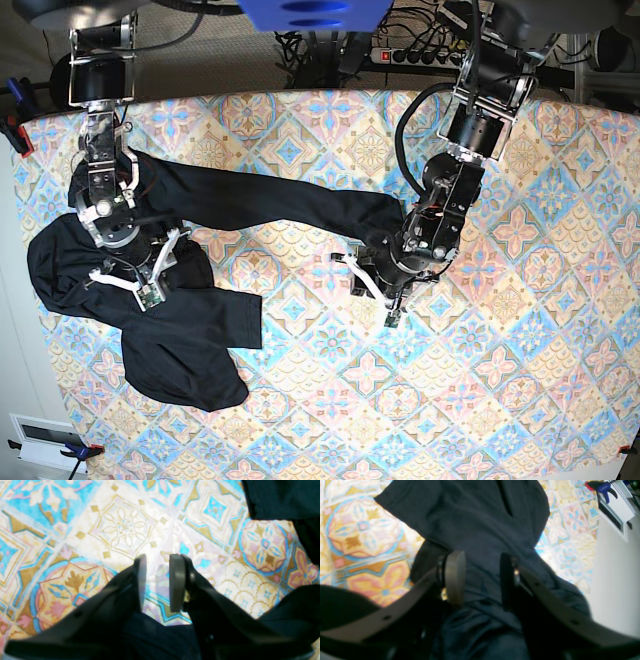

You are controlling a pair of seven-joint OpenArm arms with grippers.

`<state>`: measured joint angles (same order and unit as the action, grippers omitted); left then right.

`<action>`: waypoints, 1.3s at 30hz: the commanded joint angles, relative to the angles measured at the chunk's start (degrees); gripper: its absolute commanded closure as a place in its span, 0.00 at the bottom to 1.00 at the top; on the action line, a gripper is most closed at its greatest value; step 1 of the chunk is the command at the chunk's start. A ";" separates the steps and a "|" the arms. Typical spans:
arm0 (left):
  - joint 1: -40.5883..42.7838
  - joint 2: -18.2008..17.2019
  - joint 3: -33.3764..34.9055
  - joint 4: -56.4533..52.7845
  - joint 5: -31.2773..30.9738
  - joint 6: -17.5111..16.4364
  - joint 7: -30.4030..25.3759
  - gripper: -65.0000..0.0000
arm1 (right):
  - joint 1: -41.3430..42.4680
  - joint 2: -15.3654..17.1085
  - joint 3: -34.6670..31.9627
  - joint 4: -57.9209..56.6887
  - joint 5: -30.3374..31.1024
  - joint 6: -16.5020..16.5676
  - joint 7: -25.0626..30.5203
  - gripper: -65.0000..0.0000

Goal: Layout the t-shirt on the table in an organized manner, then fold the t-shirt properly
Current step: 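Grasp the sleeve end with the left gripper while right gripper holds shirt, then lift the shirt fabric with the right gripper and reposition it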

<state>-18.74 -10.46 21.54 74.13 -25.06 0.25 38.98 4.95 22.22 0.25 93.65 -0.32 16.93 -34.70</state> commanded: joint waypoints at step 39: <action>-1.52 -0.84 -0.31 2.14 -0.48 -0.21 -1.22 0.77 | 7.66 -0.90 -13.31 -20.55 2.56 4.30 4.06 0.77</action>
<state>-18.81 -11.29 21.45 75.11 -25.43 0.21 38.81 11.70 20.38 -13.26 72.47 2.55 21.21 -30.65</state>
